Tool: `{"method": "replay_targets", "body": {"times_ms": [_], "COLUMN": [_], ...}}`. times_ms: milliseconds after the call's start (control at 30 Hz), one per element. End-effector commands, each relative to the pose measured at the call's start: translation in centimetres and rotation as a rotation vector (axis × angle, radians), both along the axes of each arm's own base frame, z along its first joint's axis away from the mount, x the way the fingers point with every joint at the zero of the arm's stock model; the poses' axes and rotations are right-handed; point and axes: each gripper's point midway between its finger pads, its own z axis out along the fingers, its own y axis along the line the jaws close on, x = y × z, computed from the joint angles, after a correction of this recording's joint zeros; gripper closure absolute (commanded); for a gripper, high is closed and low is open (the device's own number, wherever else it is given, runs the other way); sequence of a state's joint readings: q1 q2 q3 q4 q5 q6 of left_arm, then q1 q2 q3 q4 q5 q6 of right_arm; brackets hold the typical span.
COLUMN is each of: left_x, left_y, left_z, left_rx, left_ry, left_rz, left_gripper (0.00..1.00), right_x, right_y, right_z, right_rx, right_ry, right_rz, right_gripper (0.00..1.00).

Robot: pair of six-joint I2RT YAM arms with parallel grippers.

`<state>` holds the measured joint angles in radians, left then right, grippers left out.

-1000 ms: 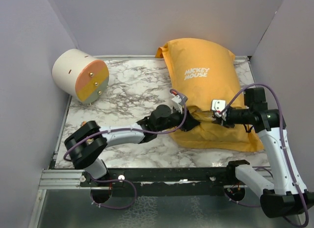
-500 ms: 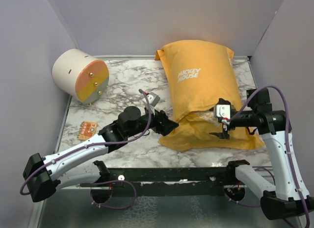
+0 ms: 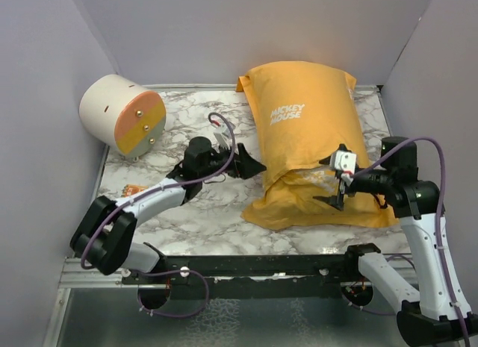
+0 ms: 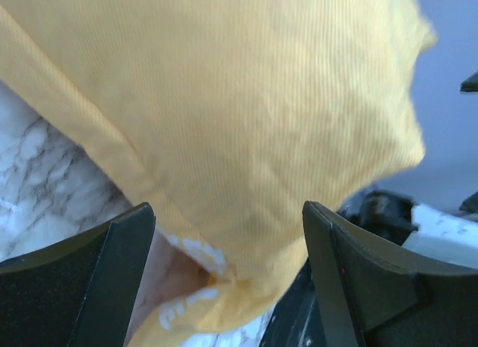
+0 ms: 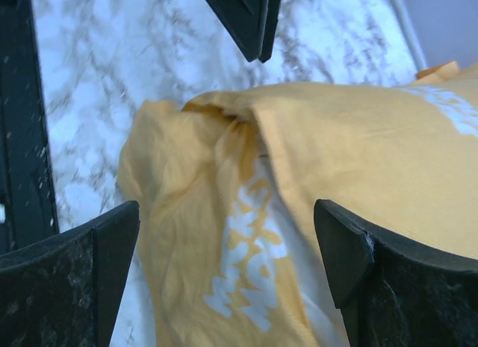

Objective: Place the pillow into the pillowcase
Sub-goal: Adjust the pillow at the center of the board.

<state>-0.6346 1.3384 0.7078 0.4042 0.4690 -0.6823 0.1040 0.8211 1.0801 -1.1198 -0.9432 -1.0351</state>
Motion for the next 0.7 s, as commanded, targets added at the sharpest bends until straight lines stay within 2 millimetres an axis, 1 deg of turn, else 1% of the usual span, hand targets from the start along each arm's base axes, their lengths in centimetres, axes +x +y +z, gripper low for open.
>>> {"method": "replay_targets", "body": {"times_ms": [0, 67, 133, 233, 300, 400, 500, 633, 667], "left_x": [5.0, 7.9, 10.8, 14.4, 15.9, 16.8, 17.3, 16.8, 16.5], "left_y": [0.8, 1.8, 2.1, 1.3, 0.9, 0.0, -0.6, -1.8, -2.2], "left_z": [7.6, 8.3, 7.5, 4.7, 2.9, 0.6, -2.6, -5.7, -5.8], "left_rx": [-0.361, -0.481, -0.546, -0.515, -0.497, -0.475, -0.431, -0.438, -0.458], "left_ry": [-0.024, 0.048, 0.128, 0.207, 0.242, 0.278, 0.315, 0.358, 0.362], "left_rz": [-0.014, 0.04, 0.098, 0.179, 0.225, 0.236, 0.259, 0.235, 0.223], "left_gripper": [0.17, 0.18, 0.18, 0.15, 0.15, 0.15, 0.15, 0.14, 0.14], "right_x": [3.9, 5.3, 6.8, 7.8, 7.7, 7.4, 7.3, 7.2, 7.2], "right_y": [1.2, 1.1, 0.9, 0.9, 0.8, 0.0, -0.6, -1.2, -1.3], "right_z": [7.4, 9.3, 10.8, 12.5, 13.1, 13.1, 11.8, 11.0, 10.9], "right_rx": [0.241, 0.285, 0.314, 0.35, 0.37, 0.413, 0.457, 0.497, 0.5], "right_ry": [-0.016, 0.002, 0.023, 0.057, 0.077, 0.086, 0.122, 0.167, 0.171], "right_rz": [-0.154, -0.191, -0.231, -0.259, -0.254, -0.269, -0.273, -0.254, -0.252], "right_gripper": [0.0, 0.0, 0.0, 0.0, 0.0, 0.0, 0.0, 0.0, 0.0]}}
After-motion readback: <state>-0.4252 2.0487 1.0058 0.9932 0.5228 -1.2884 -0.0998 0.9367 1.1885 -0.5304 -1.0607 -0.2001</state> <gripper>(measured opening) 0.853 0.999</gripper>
